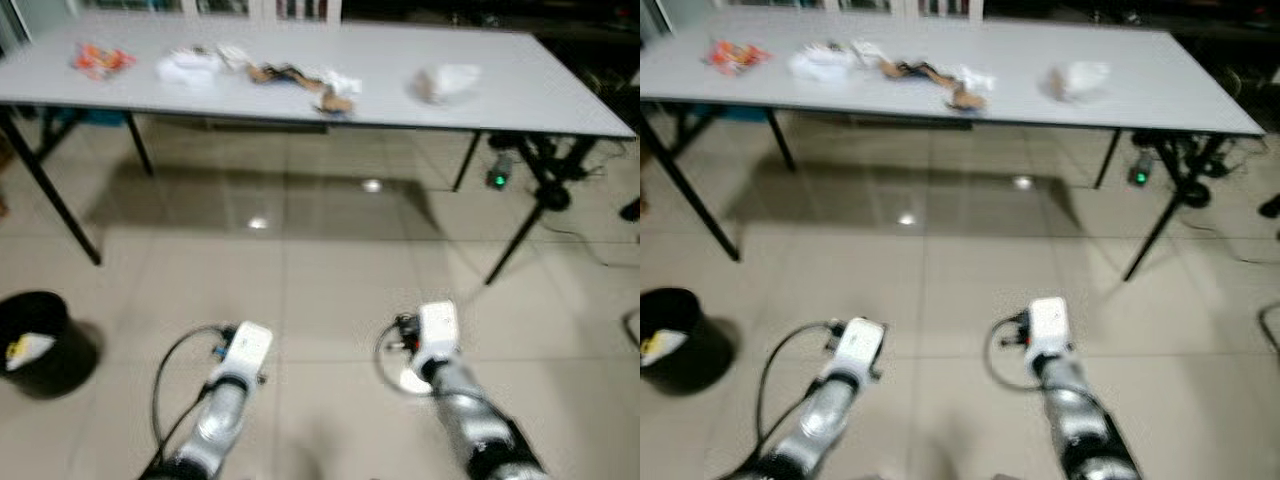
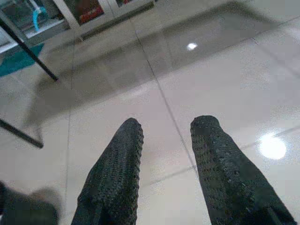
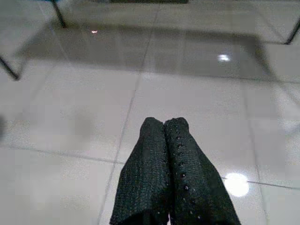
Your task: Picking trash to rubbish bin
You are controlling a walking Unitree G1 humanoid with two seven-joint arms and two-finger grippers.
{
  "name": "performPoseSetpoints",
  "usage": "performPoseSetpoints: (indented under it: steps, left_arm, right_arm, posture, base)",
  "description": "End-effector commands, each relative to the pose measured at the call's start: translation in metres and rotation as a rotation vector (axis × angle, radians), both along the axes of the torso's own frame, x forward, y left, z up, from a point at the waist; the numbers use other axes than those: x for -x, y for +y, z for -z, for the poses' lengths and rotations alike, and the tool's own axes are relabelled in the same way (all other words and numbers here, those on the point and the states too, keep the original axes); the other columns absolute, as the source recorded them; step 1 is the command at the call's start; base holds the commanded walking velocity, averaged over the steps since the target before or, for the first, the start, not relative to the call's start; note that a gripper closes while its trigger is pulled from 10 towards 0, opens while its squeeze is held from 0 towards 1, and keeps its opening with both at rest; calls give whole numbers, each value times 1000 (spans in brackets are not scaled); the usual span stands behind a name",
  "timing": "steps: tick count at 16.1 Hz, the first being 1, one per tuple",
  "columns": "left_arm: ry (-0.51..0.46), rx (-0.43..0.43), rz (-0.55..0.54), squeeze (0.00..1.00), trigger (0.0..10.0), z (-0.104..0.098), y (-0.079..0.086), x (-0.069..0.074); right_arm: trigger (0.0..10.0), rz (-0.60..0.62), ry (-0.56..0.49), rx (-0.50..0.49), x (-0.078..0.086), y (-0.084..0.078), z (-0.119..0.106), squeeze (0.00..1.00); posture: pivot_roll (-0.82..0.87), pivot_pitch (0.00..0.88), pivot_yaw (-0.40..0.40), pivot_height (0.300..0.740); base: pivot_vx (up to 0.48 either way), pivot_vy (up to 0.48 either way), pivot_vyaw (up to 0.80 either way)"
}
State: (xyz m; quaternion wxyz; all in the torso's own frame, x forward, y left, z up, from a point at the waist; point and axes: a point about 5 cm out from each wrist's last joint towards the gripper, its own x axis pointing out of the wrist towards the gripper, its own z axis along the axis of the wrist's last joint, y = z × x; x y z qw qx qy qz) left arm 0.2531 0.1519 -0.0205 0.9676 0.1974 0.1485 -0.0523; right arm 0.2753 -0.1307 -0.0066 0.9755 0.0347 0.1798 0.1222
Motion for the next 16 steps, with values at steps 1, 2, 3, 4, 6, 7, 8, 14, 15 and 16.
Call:
performPoseSetpoints:
  steps: [1, 2, 3, 4, 6, 7, 8, 14, 15, 16]
  left_arm:
    - [-3, 11, -3, 0, 10000, -1, -4, -2]
    - [-3, 12, -3, 0, 10000, -1, -4, -2]
    - [-3, 12, -3, 0, 10000, -1, -4, -2]
    - [-2, 12, -3, 0, 10000, -1, -5, -2]
    - [-2, 13, -4, 0, 10000, -1, -5, -2]
    - [-2, 13, -4, 0, 10000, -1, -5, -2]
    - [-2, 13, -4, 0, 10000, -1, -5, -2]
    - [-14, 31, 10, 0, 10000, -3, -6, -3]
    - [-15, 32, 11, 0, 10000, -3, -7, -3]
    - [-16, 34, 11, 0, 10000, -3, -6, -3]
  right_arm:
    - [10000, 13, -3, 12, -1, -7, -1, 0]
    - [10000, 14, -4, 12, -1, -7, -1, 0]
    - [10000, 14, -4, 12, -1, -7, -1, 0]
    - [10000, 14, -4, 12, -1, -7, -1, 0]
    - [10000, 13, -5, 13, -1, -7, -1, 0]
    - [10000, 13, -5, 13, -1, -7, -1, 0]
    - [10000, 12, -5, 14, -1, -7, -1, 0]
    - [10000, 8, -2, 25, -1, -7, -1, 0]
    - [10000, 6, -1, 28, -1, -6, 0, 0]
    - [10000, 4, -1, 31, -1, -6, 0, 0]
  posture:
    - [-42, 66, 8, 740]
    - [-42, 66, 8, 740]
    - [-42, 66, 8, 740]
    - [-42, 64, 8, 740]
    - [-42, 65, 7, 740]
    - [-42, 64, 7, 740]
    - [-42, 65, 7, 740]
    - [-42, 57, 12, 740]
    - [-41, 53, 11, 740]
    - [-43, 52, 13, 740]
  base:
    - [0, -480, 0]
    - [0, -480, 0]
    - [0, -480, 0]
    - [0, -480, 0]
    - [0, -480, 0]
    - [0, -480, 0]
    - [0, -266, 0]
    - [0, 0, 0]
    - [0, 0, 0]
    - [0, 0, 0]
